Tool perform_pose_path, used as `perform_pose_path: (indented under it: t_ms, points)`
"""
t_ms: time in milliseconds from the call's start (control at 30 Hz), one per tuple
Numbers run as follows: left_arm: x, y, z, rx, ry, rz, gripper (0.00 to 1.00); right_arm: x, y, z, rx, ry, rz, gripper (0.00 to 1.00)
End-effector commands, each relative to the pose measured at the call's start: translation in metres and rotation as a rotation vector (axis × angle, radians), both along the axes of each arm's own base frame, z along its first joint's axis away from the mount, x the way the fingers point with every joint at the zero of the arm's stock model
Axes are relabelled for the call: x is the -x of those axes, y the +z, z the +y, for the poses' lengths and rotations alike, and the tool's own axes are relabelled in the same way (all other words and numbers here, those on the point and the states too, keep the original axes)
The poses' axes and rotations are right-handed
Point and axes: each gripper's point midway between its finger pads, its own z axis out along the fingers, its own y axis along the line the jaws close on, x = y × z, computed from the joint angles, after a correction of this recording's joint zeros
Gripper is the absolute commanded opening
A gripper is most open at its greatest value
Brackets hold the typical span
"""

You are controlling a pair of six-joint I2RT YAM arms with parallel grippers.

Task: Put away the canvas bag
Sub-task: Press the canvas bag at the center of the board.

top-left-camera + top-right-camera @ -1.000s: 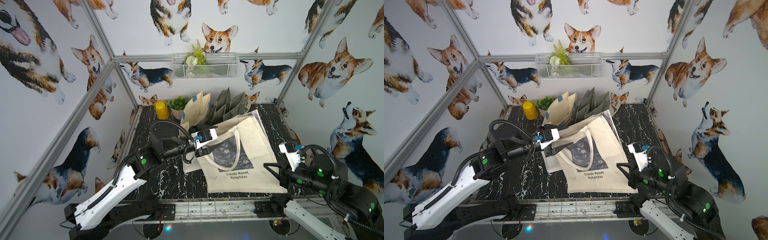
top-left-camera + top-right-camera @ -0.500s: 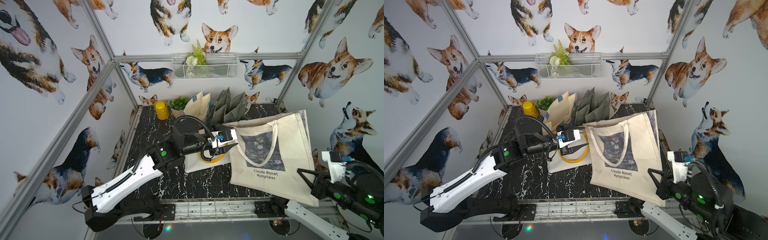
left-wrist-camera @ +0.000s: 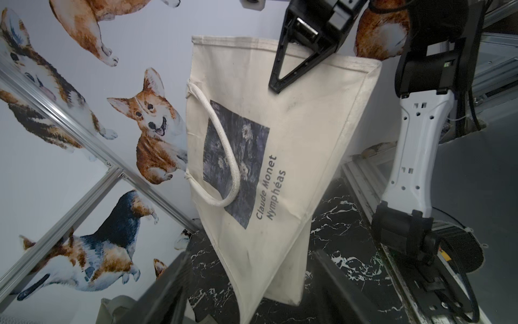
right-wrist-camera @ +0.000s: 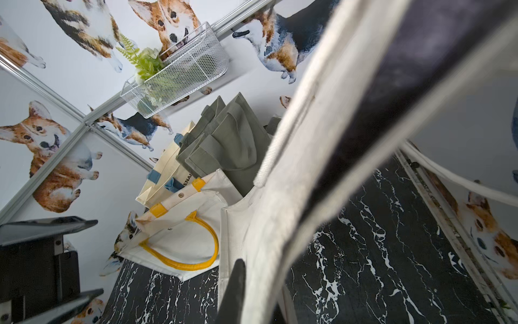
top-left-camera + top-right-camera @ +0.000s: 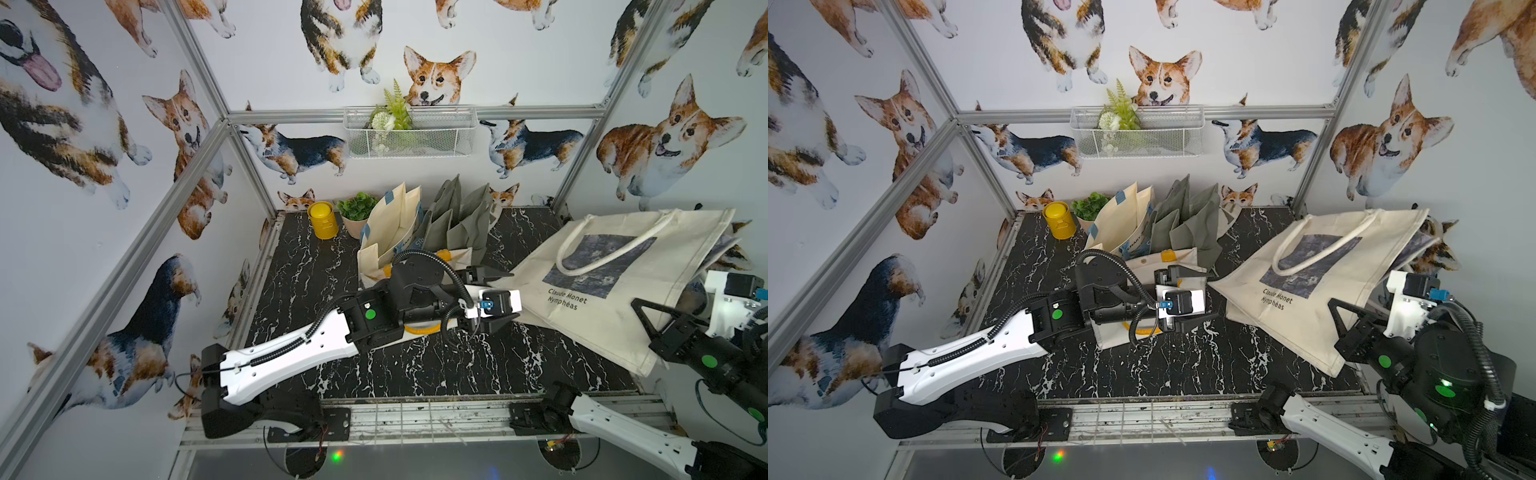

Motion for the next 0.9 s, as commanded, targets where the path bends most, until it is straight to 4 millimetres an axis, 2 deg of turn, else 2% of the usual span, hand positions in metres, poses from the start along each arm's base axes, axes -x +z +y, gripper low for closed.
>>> perform_pose_path:
  t_ms: [0,167,400,433,567,733,867]
  points:
    - [0.004,0.016,-0.017,0.082,-0.006,-0.097,0.72,-0.019,0.027,0.007,-0.034,-0.058,-0.083,0.00]
    - [0.007,0.011,-0.047,0.173,-0.018,-0.139,0.74,-0.026,0.038,0.002,-0.093,-0.124,-0.120,0.00]
    - [0.011,0.000,-0.087,0.179,-0.056,-0.176,0.80,-0.026,0.029,0.001,-0.169,-0.145,-0.121,0.00]
    - [0.009,-0.010,-0.096,0.165,-0.054,-0.180,0.80,-0.025,0.027,0.000,-0.179,-0.151,-0.118,0.00]
    - [0.011,-0.024,-0.112,0.150,-0.075,-0.210,0.83,-0.023,0.022,-0.007,-0.222,-0.179,-0.117,0.00]
    - [0.011,-0.050,-0.129,0.110,-0.066,-0.218,0.86,-0.023,0.020,-0.008,-0.258,-0.185,-0.124,0.00]
    - [0.010,-0.059,-0.136,0.114,-0.019,-0.271,0.88,-0.024,0.018,-0.007,-0.276,-0.190,-0.120,0.00]
